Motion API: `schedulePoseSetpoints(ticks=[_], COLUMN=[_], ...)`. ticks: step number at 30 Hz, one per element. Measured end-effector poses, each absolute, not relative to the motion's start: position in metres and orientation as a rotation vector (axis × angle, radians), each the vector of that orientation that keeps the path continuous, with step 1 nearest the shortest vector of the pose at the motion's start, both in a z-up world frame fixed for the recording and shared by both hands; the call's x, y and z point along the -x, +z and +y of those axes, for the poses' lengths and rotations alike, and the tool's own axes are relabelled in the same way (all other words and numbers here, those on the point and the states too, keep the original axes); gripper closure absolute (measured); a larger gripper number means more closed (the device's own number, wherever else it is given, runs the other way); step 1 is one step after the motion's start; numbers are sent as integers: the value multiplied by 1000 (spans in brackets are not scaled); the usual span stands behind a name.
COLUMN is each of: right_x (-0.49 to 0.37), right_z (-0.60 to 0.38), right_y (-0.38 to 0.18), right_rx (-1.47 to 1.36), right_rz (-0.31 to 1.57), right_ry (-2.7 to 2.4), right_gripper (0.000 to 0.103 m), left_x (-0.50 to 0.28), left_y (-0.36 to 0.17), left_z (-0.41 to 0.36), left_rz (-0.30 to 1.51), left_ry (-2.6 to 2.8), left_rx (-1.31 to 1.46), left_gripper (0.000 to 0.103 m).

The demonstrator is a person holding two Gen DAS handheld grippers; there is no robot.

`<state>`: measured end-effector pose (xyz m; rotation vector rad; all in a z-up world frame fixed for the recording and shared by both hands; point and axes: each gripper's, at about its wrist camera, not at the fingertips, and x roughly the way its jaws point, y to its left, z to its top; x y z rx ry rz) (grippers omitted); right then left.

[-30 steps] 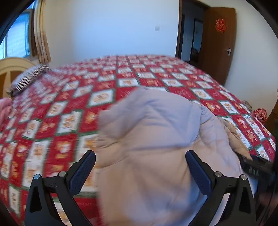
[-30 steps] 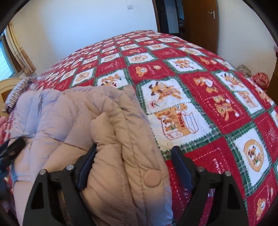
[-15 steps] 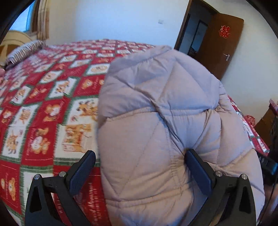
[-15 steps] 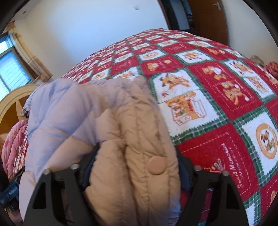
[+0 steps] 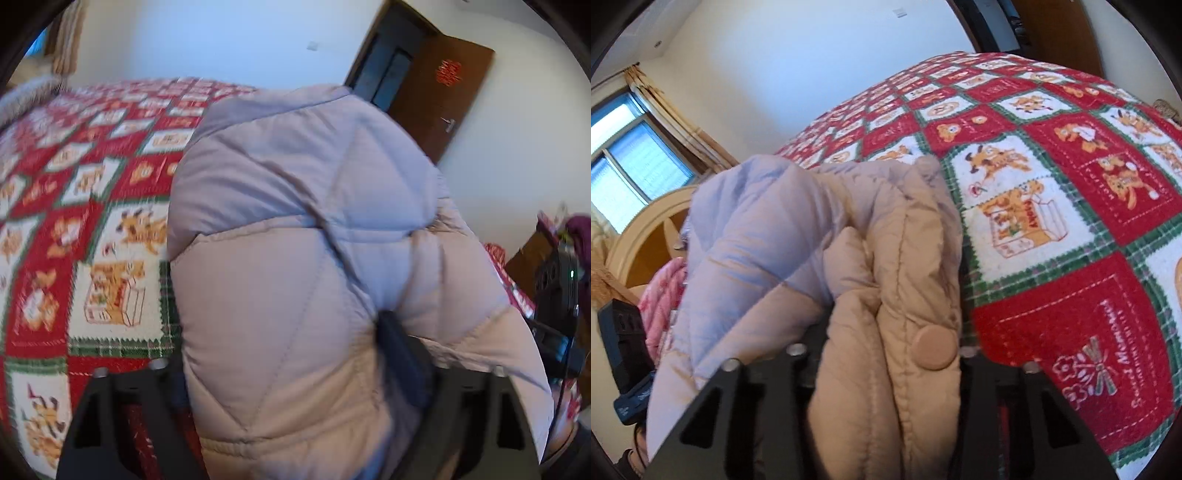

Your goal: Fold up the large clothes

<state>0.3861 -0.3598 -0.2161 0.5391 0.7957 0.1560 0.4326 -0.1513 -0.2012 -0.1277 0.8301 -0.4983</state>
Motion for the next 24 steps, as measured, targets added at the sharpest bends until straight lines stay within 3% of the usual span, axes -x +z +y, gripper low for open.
schedulePoseSetpoints(ticks=[3,6,15,24], right_x=[-376,-364,-302,-285], right_z=[-356,-352,-316,-251], right_y=[-210,-203,-153,-124], right_rx=[-540,-544,-570,-547], right_rz=[776,753,607,565], right_ry=[153,146,241,373], right_gripper=[74,79,81,82], left_x=[-422,-401,-333,-307], left_y=[-186,-163,-94,-76], left_z=[-152,-153,-104,-42], left_rz=[790,729,608,572], left_ry=[-491,-477,-477,-377], left_rx=[69,4,-11,-29], left_gripper=[51,58,60,60])
